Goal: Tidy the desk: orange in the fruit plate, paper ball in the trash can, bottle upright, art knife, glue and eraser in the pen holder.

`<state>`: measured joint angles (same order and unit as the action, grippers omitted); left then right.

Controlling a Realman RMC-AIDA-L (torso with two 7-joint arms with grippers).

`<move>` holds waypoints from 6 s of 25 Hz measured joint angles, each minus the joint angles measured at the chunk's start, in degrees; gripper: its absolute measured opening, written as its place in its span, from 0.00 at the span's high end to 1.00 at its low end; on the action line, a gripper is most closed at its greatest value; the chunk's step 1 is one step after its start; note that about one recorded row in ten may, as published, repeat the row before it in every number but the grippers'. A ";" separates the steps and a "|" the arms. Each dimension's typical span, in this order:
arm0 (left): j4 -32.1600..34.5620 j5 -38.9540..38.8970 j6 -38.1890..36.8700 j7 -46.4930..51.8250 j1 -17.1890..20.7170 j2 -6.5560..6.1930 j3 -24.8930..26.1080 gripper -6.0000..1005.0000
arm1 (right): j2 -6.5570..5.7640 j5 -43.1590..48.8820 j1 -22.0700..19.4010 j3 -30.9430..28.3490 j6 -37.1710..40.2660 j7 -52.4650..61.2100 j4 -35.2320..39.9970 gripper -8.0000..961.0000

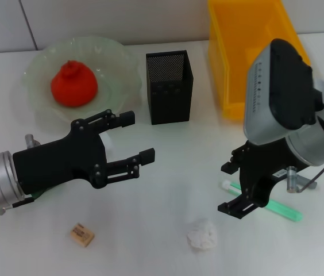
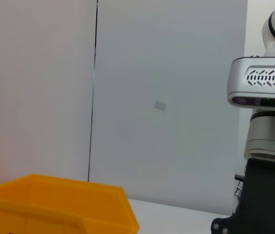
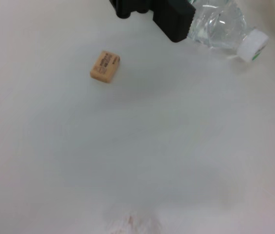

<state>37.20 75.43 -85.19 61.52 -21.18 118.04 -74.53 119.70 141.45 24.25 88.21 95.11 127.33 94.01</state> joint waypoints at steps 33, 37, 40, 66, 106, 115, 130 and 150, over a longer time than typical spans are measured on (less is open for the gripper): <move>0.24 -0.18 0.24 0.88 -0.94 -0.18 2.99 0.22 | -0.07 0.28 2.83 13.26 -7.54 6.16 -6.96 0.20; 0.05 -0.19 0.01 0.89 -0.99 -0.17 2.99 0.23 | -0.07 0.25 2.77 14.55 -7.33 6.80 -7.00 0.20; 0.00 -0.09 0.01 0.89 -0.96 -0.08 2.99 0.23 | -0.06 0.23 2.71 15.36 -7.30 7.26 -7.08 0.20; 0.39 -0.19 -0.17 0.89 -0.59 -0.08 2.99 0.24 | -0.08 0.09 3.01 17.96 -7.77 12.20 -7.37 0.42; -0.12 0.08 0.27 0.19 -0.88 0.12 3.08 0.25 | -0.52 0.67 2.35 -4.79 -14.45 9.18 -6.14 0.69; -0.63 0.07 0.38 0.10 -0.90 0.27 3.08 0.25 | -0.42 0.44 1.71 -7.13 -22.54 8.14 -5.90 0.70; -1.66 0.07 0.38 -0.61 -1.06 0.36 2.99 0.26 | -0.31 0.23 -0.24 -7.17 -31.58 7.73 -6.09 0.70; -2.22 0.03 0.38 -1.21 -1.02 0.42 2.82 0.26 | -0.05 0.22 -3.92 -7.17 -40.32 7.73 -3.77 0.70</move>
<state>34.98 75.46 -84.82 60.30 -22.19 118.45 -71.71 119.65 141.67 20.33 81.04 54.79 135.07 90.24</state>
